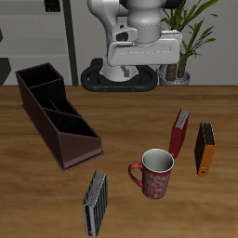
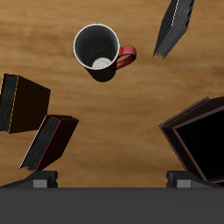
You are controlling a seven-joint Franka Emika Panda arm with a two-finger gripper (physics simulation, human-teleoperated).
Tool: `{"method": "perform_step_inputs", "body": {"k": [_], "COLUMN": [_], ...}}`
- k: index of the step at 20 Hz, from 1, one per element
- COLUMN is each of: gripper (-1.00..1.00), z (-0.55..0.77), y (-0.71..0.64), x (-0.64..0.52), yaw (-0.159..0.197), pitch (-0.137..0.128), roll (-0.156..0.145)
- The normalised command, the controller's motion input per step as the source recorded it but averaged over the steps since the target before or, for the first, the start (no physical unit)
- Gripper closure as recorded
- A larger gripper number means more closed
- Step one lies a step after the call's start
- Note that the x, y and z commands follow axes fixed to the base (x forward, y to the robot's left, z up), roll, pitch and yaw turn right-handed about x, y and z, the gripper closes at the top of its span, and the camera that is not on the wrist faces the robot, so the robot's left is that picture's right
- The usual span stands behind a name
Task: Place the red mug into the right desk caddy's left compartment
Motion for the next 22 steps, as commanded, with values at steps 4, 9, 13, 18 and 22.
{"method": "perform_step_inputs", "body": {"k": [4, 9, 13, 18, 22], "gripper": [-1.00, -1.00, -1.00, -1.00, -1.00], "z": [0.05, 0.01, 0.02, 0.04, 0.02], "y": [0.20, 0.16, 0.18, 0.16, 0.12], "x": [0.39, 0.28, 0.32, 0.24, 0.16], "yaw": [-0.009, 0.003, 0.001, 0.000, 0.012], "pitch": [0.004, -0.007, -0.010, -0.019, -0.038], "roll": [-0.010, -0.005, -0.014, -0.015, -0.001]}}
